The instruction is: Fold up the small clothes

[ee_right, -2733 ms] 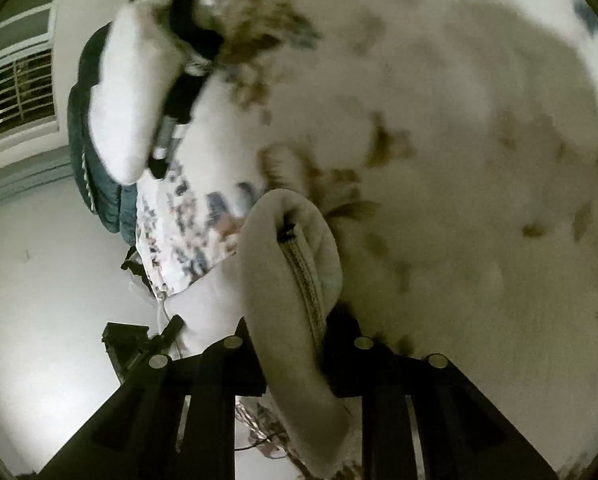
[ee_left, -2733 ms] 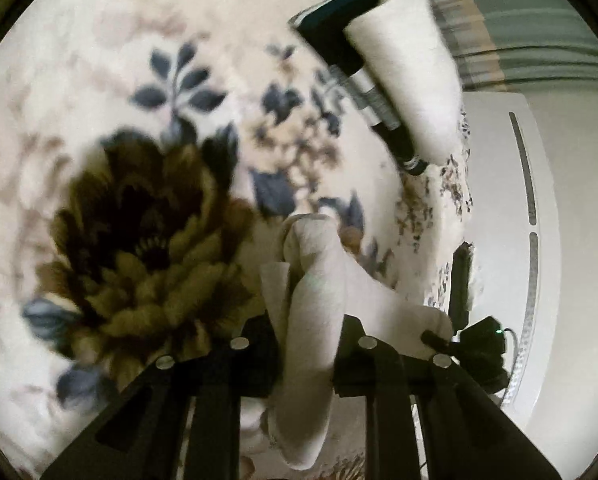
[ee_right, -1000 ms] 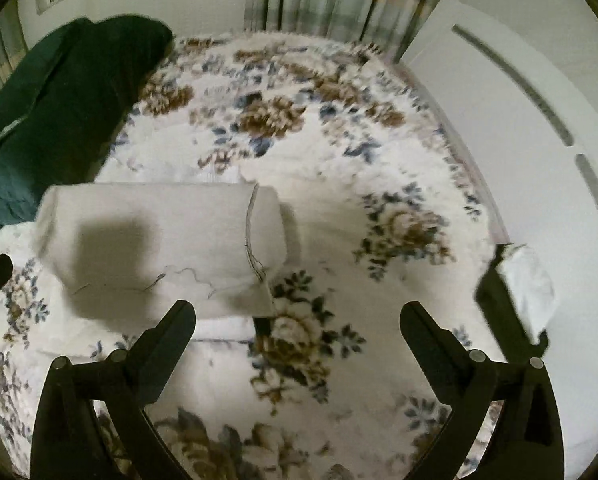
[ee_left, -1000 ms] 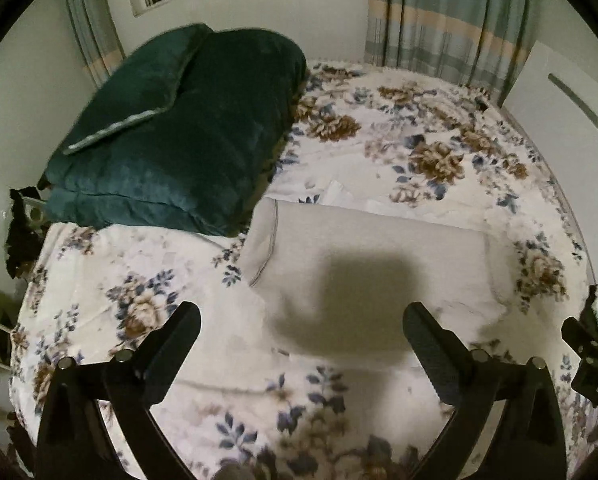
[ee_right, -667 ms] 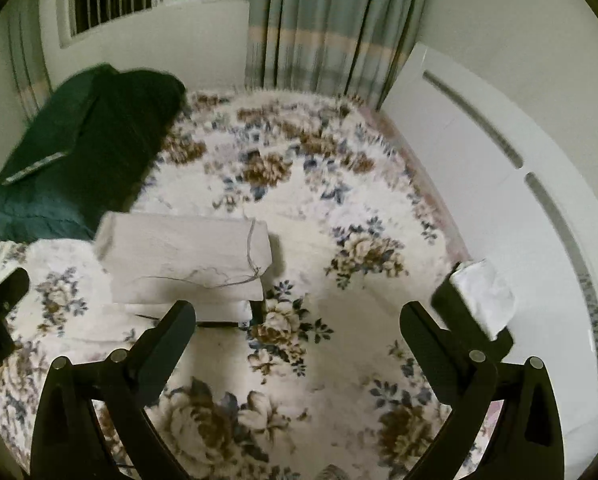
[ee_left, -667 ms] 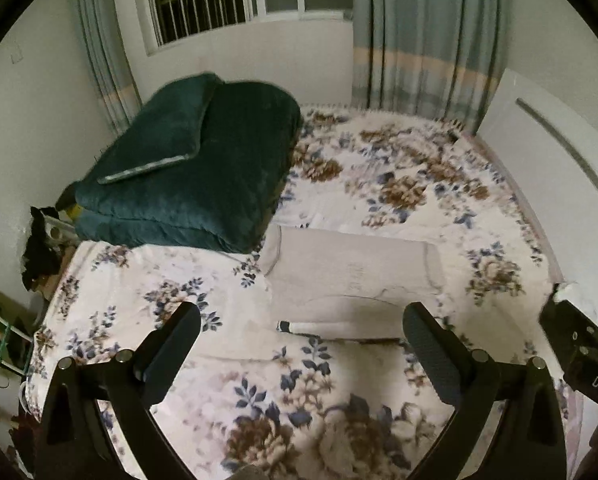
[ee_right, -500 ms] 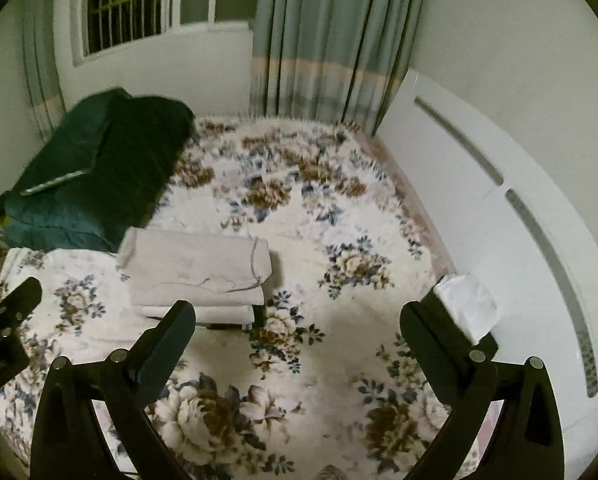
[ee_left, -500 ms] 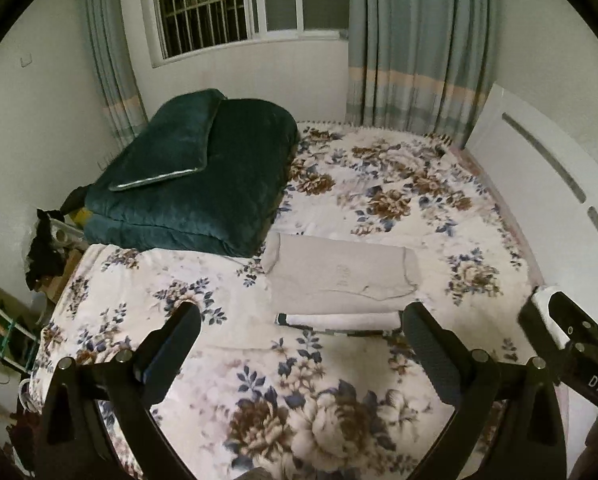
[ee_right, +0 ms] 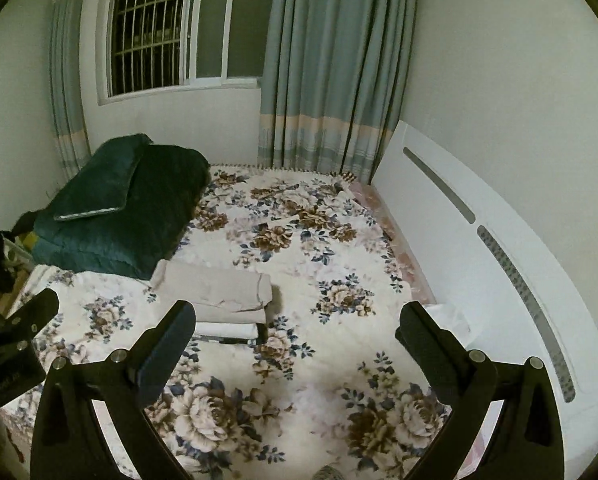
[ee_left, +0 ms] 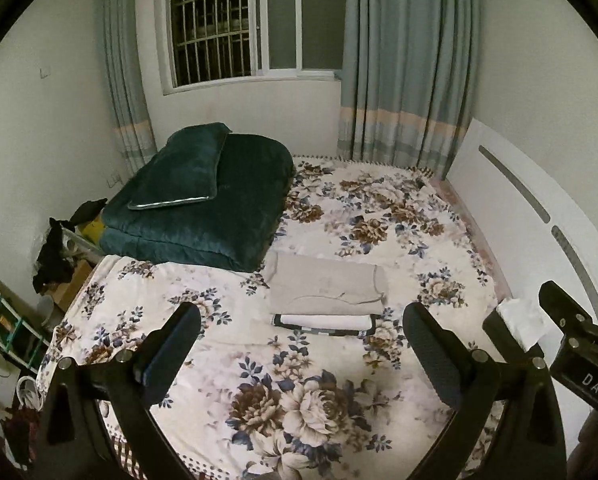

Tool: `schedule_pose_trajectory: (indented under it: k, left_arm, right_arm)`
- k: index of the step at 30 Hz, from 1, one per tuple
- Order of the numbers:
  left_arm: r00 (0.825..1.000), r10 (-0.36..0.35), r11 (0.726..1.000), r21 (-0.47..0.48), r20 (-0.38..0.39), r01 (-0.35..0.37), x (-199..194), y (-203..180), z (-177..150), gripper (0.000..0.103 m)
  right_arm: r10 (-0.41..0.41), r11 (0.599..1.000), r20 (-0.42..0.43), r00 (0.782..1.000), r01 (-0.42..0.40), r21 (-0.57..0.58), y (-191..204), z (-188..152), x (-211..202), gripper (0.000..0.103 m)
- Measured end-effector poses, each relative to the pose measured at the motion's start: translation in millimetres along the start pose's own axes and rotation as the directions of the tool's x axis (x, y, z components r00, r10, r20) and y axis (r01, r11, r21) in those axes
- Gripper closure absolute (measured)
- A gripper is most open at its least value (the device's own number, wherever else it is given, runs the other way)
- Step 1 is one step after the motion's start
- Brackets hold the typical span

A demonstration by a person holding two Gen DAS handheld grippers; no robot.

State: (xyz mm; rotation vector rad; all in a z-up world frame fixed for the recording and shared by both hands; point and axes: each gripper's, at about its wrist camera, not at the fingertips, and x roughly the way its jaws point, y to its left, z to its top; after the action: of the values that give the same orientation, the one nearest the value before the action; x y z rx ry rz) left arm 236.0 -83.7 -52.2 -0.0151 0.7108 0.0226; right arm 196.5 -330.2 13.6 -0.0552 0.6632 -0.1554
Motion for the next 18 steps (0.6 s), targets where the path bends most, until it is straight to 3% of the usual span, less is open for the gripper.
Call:
schedule_pose_trajectory:
  k: [18]
  left_arm:
    - [1.000,0.003,1.000,-0.004,0.021,-0.003,-38,10,-5,0.000]
  right_arm:
    - [0.032,0.999,0.025,0.999,-0.032,-0.002,-8,1,-45,0.000]
